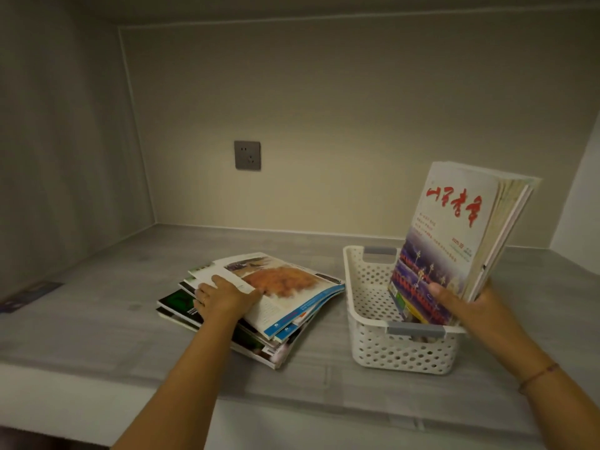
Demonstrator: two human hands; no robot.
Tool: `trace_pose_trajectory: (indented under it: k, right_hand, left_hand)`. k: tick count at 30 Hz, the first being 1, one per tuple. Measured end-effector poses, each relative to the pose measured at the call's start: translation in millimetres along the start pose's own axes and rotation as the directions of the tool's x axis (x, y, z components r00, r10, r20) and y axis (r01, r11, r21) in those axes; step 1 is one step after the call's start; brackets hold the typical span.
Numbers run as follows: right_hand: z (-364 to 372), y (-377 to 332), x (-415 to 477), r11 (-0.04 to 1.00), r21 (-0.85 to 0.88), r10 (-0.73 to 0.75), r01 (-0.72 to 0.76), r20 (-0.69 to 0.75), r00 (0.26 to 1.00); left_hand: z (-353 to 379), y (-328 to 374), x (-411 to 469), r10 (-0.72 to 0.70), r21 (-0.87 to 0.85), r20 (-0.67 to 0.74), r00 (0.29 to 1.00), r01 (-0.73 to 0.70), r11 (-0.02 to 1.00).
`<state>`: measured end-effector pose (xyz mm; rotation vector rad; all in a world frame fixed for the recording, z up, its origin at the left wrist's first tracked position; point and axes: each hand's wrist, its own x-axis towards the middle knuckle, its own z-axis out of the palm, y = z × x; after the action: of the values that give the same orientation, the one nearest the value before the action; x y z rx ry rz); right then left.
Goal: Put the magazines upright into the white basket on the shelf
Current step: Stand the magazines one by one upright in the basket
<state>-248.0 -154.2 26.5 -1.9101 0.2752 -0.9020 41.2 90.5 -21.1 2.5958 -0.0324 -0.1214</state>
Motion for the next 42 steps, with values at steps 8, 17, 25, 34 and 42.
trace_pose_trajectory:
  k: [8, 17, 25, 34, 42]
  right_hand:
    - [-0.4, 1.3, -0.8, 1.0, -0.002, 0.0, 0.0, 0.012, 1.0]
    - [-1.5, 5.8, 0.2, 1.0, 0.005, 0.012, -0.012, 0.016, 1.0]
    - [-0.4, 10.4, 3.1, 1.0, 0.031, 0.003, -0.004, 0.014, 1.0]
    - [-0.3, 12.5, 3.0, 1.0, 0.022, 0.01, -0.01, 0.005, 1.0]
    - [-0.8, 9.8, 1.9, 0.999, 0.033, -0.017, 0.017, 0.012, 1.0]
  left_hand:
    - [-20.6, -19.8, 0.9, -0.076, -0.155, -0.046, 0.996, 0.068, 0.986]
    - [-43.2, -16.7, 12.9, -0.058, -0.705, 0.223, 0.973, 0.201, 0.68]
    - [-55.2, 15.2, -8.6, 0.163, -0.79, 0.137, 0.977, 0.009, 0.613]
    - [-68.9, 96.7, -89.5, 0.422, -0.57, -0.572, 0.703, -0.711, 0.411]
    - [-21.2, 151.0, -155.7, 0.612, -0.393, -0.638, 0.467, -0.881, 0.263]
